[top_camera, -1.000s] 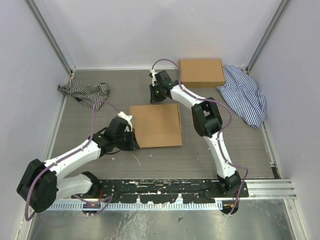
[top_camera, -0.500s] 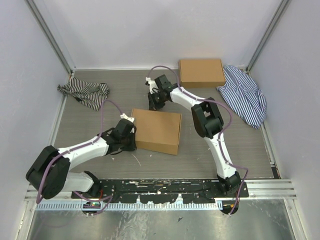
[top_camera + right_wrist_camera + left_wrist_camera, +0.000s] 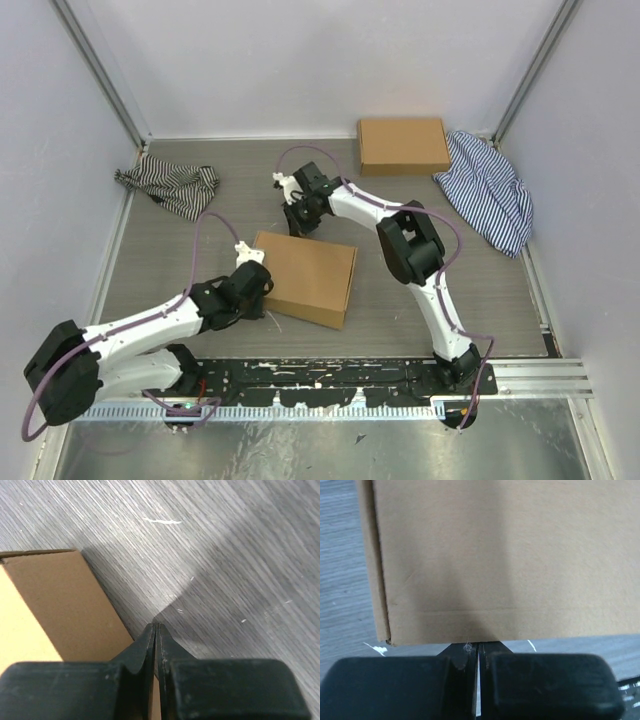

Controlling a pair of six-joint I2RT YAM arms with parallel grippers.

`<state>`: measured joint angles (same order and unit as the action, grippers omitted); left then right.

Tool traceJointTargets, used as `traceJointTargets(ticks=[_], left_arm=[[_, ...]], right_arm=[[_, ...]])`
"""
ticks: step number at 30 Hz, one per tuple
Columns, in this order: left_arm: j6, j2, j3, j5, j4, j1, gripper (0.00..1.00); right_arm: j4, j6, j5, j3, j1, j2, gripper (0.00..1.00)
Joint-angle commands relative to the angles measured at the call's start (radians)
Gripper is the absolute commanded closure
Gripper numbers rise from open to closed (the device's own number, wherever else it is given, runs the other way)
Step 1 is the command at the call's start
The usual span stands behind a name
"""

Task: Fold the paper box

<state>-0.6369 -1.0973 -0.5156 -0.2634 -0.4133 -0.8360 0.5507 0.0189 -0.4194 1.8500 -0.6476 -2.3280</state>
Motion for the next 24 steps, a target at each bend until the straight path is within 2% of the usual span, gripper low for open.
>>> traceJointTargets(ticks=[1, 5, 10, 13, 18, 21, 24], left_arm=[[-0.05, 0.094, -0.046, -0.114, 0.139, -0.101, 0.92], [-0.052, 0.199, -0.066, -0.086, 0.033, -0.139, 0.86], [-0.028, 0.314, -0.087, -0.023, -0.08, -0.143, 0.82], [-0.013, 0.331, -0.098, 0.089, -0.077, -0.145, 0.82], [0.046, 0.216, -0.152, 0.204, -0.072, -0.227, 0.85], [0.078, 0.13, -0.175, 0.195, -0.07, -0.325, 0.85], [0.093, 0.05, -0.181, 0.106, -0.024, -0.445, 0.84]], right_arm=[[0.074, -0.073, -0.03, -0.032, -0.112, 0.061, 0.89], [-0.021, -0.188, 0.064, -0.099, -0.073, 0.133, 0.87], [-0.071, -0.238, 0.136, -0.162, -0.035, 0.234, 0.86], [-0.049, -0.237, 0.217, -0.197, -0.028, 0.29, 0.86], [-0.021, -0.255, 0.304, -0.32, -0.001, 0.398, 0.87], [-0.022, -0.278, 0.322, -0.424, 0.02, 0.467, 0.87], [-0.034, -0.293, 0.321, -0.516, 0.025, 0.524, 0.88]])
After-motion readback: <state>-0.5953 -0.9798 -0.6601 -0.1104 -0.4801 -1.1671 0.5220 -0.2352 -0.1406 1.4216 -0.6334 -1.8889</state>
